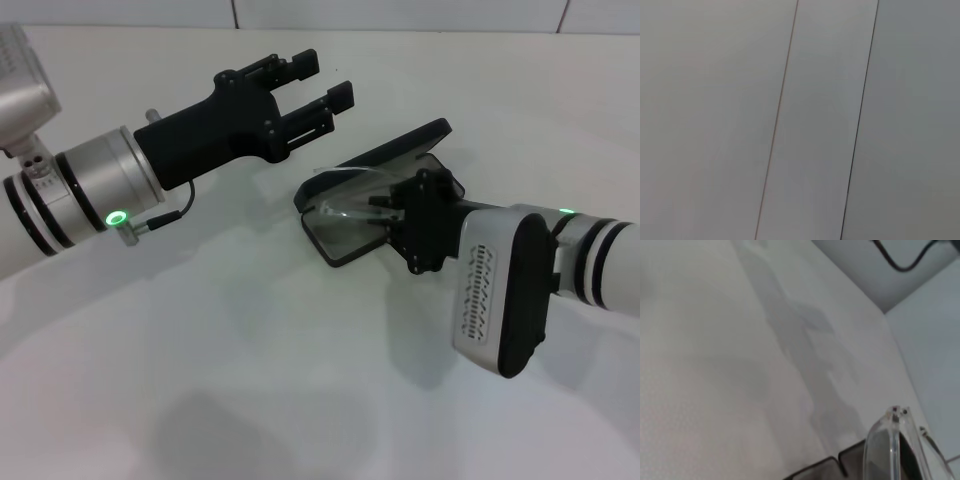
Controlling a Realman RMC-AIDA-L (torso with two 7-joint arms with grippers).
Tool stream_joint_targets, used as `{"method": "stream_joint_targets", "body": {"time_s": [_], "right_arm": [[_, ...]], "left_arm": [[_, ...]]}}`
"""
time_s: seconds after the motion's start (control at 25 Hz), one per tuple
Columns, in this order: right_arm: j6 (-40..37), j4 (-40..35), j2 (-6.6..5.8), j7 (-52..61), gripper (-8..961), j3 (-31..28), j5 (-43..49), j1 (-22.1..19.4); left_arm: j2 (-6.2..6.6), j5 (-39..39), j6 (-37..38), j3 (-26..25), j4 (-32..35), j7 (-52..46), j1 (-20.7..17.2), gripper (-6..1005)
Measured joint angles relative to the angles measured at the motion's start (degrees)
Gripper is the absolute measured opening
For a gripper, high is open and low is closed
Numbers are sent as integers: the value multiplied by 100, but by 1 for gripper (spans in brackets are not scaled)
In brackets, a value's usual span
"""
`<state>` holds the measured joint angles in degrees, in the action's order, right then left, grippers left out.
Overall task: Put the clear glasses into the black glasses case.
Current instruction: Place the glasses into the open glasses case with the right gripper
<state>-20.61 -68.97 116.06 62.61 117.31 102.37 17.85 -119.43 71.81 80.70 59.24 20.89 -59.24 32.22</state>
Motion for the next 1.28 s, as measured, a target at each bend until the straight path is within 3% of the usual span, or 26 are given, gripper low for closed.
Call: {"method": "stream_joint_targets", "body": {"time_s": [0.52, 1.04, 1.28], "right_arm": [[348, -206, -23, -35, 136, 64, 1603, -177], [397, 327, 6, -77, 142, 24, 1749, 333], [389, 348, 14, -66, 145, 28, 1755, 369]], "left_arm": [[2, 0, -2, 0, -3, 17, -87, 666], [-14, 0, -2, -2, 15, 26, -66, 668], [-10, -1, -2, -8, 29, 27, -17, 669]]}}
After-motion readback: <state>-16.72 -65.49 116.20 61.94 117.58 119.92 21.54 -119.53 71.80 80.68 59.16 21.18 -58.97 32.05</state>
